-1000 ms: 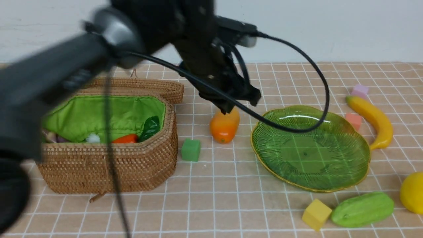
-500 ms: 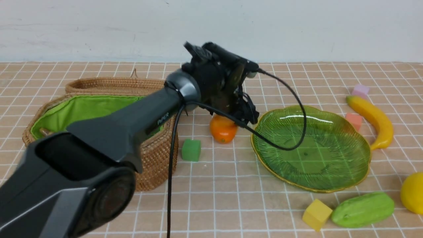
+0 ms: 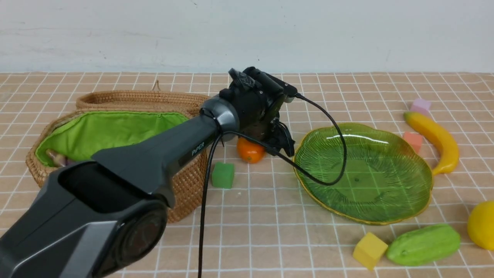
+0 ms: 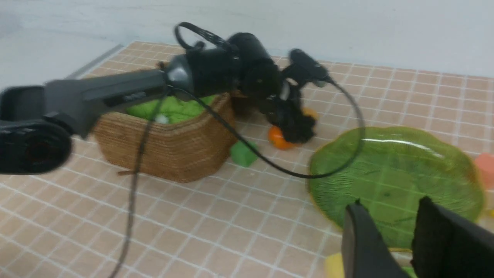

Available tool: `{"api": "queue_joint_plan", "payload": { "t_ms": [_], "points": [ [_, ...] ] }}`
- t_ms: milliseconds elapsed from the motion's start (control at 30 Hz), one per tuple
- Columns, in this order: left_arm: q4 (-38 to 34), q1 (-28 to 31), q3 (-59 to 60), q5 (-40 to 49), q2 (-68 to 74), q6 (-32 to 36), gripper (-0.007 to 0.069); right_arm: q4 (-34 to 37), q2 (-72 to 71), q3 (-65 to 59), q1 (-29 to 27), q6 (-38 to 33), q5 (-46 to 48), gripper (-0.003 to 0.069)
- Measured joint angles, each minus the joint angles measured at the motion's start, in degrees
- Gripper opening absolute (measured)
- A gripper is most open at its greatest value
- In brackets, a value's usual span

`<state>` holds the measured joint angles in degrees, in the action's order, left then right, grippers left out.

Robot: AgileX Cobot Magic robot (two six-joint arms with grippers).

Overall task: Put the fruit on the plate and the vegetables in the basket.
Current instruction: Grab the mango with your left arm and place it on the right plate

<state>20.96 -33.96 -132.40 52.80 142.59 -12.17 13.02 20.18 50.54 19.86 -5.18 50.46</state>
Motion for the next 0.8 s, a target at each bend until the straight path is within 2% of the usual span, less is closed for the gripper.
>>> {"api": "queue_joint_plan", "payload": {
  "t_ms": [133, 200, 267, 367, 433, 600, 800],
  "points": [
    [-3.1, -1.1, -1.4, 3.7, -6.5, 2.1, 0.057, -6.9, 0.0, 1.2, 0.0, 3.4, 0.2, 0.0225],
    [-8.8, -2.4, -2.1, 4.0, -9.3, 6.8, 0.057, -10.1, 0.0, 1.4, 0.0, 5.7, 0.3, 0.0227],
    [-17.4, -4.1, -2.6, 4.0, -10.7, 13.7, 0.057, -11.9, 0.0, 1.4, 0.0, 7.5, 0.7, 0.0228],
    [-28.9, -6.8, -2.7, 4.0, -9.2, 24.1, 0.057, -12.4, 0.0, 1.1, 0.0, 9.1, 1.8, 0.0228],
    [-33.4, -8.1, -2.7, 2.9, -6.4, 28.7, 0.057, -12.1, 0.0, 1.0, 0.0, 9.5, 3.5, 0.023],
    [-34.8, -8.8, -2.1, -6.0, -0.2, 32.2, 0.0571, -10.1, 0.0, 0.9, 0.0, 9.9, 7.4, 0.0232],
    [-34.2, -8.2, -2.0, -7.8, 0.0, 30.2, 0.0667, -8.2, 0.1, 0.9, 0.0, 10.0, 10.5, 0.0235]
  ]
}}
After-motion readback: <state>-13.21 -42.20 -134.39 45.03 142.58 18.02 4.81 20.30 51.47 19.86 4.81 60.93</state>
